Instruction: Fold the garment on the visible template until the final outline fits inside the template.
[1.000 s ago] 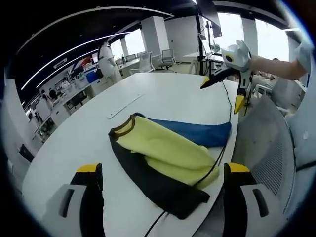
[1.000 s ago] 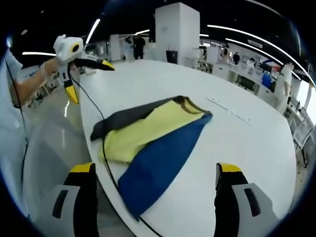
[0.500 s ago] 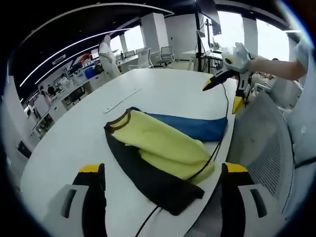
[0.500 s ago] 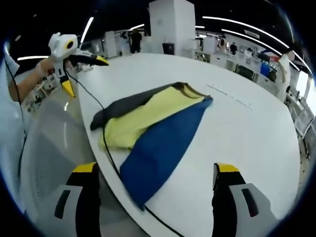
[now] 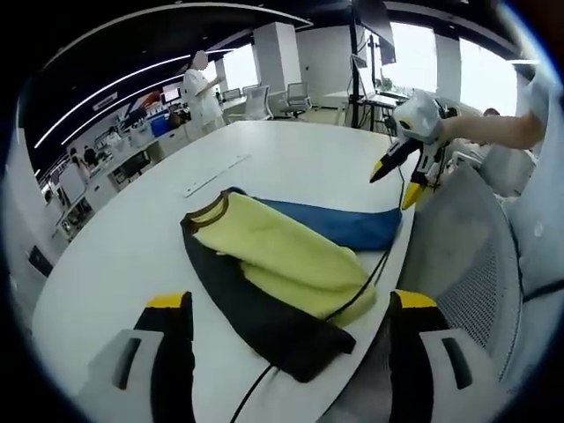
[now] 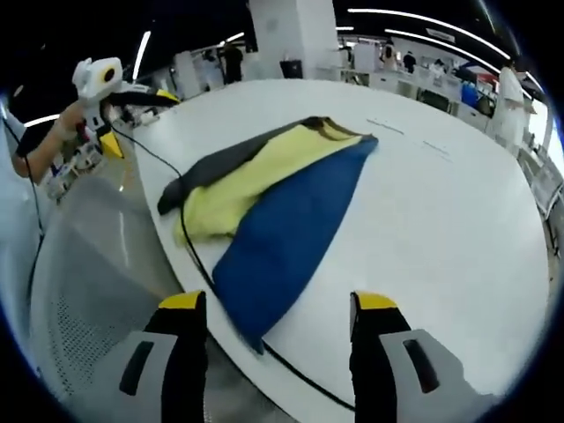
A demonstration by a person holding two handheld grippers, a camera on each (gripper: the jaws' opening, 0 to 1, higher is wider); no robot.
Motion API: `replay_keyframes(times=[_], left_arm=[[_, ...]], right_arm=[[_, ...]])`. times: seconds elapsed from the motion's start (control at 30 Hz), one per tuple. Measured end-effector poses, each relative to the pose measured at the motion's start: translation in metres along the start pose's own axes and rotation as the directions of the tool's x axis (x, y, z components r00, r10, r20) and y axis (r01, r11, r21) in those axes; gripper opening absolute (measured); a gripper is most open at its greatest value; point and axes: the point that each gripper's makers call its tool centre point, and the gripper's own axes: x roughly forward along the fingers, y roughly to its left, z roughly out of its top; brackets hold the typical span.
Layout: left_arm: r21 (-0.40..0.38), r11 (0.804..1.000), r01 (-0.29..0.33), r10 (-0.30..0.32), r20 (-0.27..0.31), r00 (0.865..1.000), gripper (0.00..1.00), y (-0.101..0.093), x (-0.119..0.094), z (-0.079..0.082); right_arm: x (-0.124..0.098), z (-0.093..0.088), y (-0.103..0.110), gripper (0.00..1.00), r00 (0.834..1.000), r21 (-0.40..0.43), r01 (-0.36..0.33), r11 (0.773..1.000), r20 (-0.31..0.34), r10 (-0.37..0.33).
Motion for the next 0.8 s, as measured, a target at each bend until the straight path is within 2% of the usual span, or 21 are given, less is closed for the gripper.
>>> replay_keyframes(times=[0.17,0.43,0.7,0.8], left_arm=[[-0.010,1.000,-0.007,0.007,0.002,1.000,0.88,-0.001,-0.001,-0.002],[-0.012,1.000,0.009,-0.009,-0.003,1.000,0.80,-0.008,-0.002,-0.005],[-0.017,1.000,-0.005,0.005,-0.015,1.000,0.77,-0.007,-0.004,-0.007],[-0.035,0.999,-0.013,0.012,-0.007,1.000,0.79,-0.007,-0.004,-0.008]], right_arm=[[0.003,-0.014,0.002,0.47,0.999,0.044,-0.017,0.999,-0.034,0.018],[0.011,-0.029,0.007,0.34,0.997,0.074,-0.032,0.997,-0.067,0.037],[0.014,-0.039,0.011,0.24,0.994,0.112,-0.056,0.992,-0.088,0.066],[0.016,-0.041,0.012,0.20,0.993,0.130,-0.067,0.989,-0.089,0.079]])
